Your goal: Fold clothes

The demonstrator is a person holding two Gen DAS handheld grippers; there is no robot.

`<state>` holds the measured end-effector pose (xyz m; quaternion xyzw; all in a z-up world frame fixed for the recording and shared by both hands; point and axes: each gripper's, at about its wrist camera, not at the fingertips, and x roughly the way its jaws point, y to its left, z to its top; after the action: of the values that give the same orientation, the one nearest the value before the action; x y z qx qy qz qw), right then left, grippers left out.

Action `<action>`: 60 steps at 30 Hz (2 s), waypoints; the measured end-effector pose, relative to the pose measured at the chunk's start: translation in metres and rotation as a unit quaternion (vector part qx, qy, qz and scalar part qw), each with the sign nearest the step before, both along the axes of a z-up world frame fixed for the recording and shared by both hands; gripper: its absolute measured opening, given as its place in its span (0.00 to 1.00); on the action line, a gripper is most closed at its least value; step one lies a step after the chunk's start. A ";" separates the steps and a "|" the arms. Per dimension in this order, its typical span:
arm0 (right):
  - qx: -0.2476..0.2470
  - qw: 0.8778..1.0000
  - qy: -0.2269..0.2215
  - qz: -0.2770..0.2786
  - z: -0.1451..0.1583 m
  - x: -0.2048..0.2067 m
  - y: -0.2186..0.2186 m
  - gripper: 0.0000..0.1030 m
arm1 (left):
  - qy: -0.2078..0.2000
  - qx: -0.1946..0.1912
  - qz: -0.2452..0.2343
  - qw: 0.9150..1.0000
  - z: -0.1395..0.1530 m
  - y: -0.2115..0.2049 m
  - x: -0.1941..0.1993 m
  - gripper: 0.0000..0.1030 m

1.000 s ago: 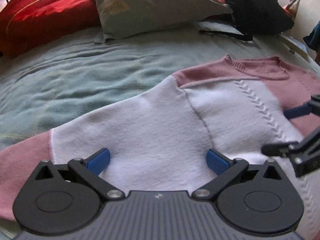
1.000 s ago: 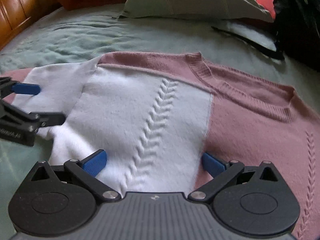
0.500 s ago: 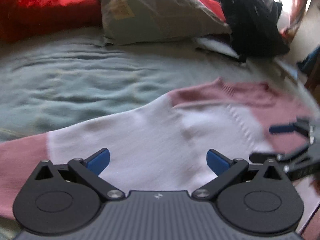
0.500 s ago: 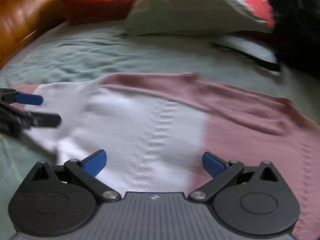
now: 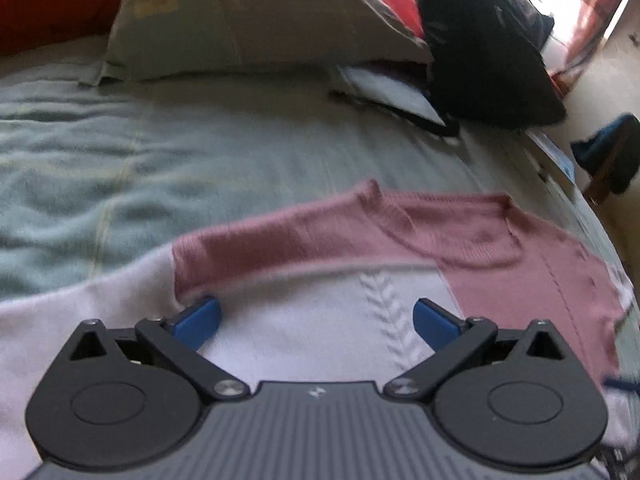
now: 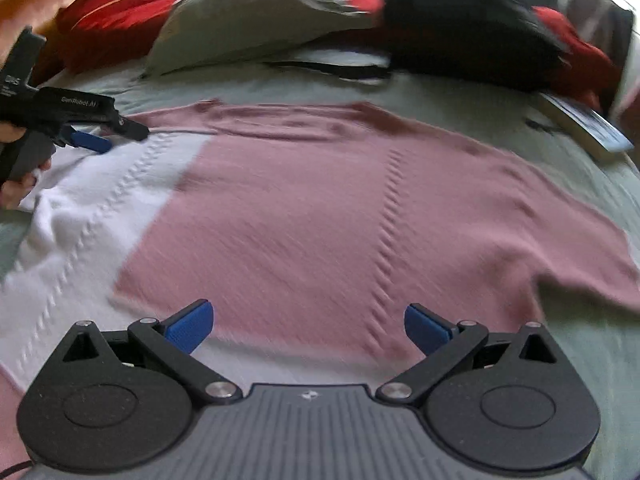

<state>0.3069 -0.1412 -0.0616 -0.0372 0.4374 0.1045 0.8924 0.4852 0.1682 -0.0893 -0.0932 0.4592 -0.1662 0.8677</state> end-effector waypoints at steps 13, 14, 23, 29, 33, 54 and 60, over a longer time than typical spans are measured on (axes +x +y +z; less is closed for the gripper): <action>0.039 0.999 0.012 -0.031 0.001 -0.046 -0.051 1.00 | 0.017 -0.011 0.022 1.000 0.032 -0.023 0.010 0.99; 0.038 0.999 0.013 -0.030 0.001 -0.046 -0.050 1.00 | 0.015 -0.019 0.010 1.000 0.035 -0.028 0.006 0.99; 0.048 0.999 0.013 -0.006 0.002 -0.052 -0.048 1.00 | 0.031 -0.026 0.028 0.999 -0.007 -0.054 0.045 0.99; 0.060 0.998 0.006 -0.003 0.006 -0.063 -0.058 1.00 | 0.024 -0.014 0.060 0.998 0.014 -0.061 0.039 0.99; 0.069 0.998 -0.009 -0.005 0.014 -0.079 -0.067 1.00 | 0.001 0.021 0.022 1.000 0.054 -0.071 -0.001 0.99; 0.121 0.991 -0.036 0.045 0.008 -0.113 -0.067 1.00 | -0.093 0.088 -0.135 0.983 0.016 -0.096 -0.197 0.99; 0.130 0.991 -0.022 0.034 -0.005 -0.115 -0.076 1.00 | -0.072 0.085 -0.108 0.988 0.006 -0.062 -0.238 0.99</action>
<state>0.1917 -0.2168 -0.0663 0.0618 0.3993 0.1893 0.8949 0.2469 0.1063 -0.0833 0.0432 0.4157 -0.2253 0.8801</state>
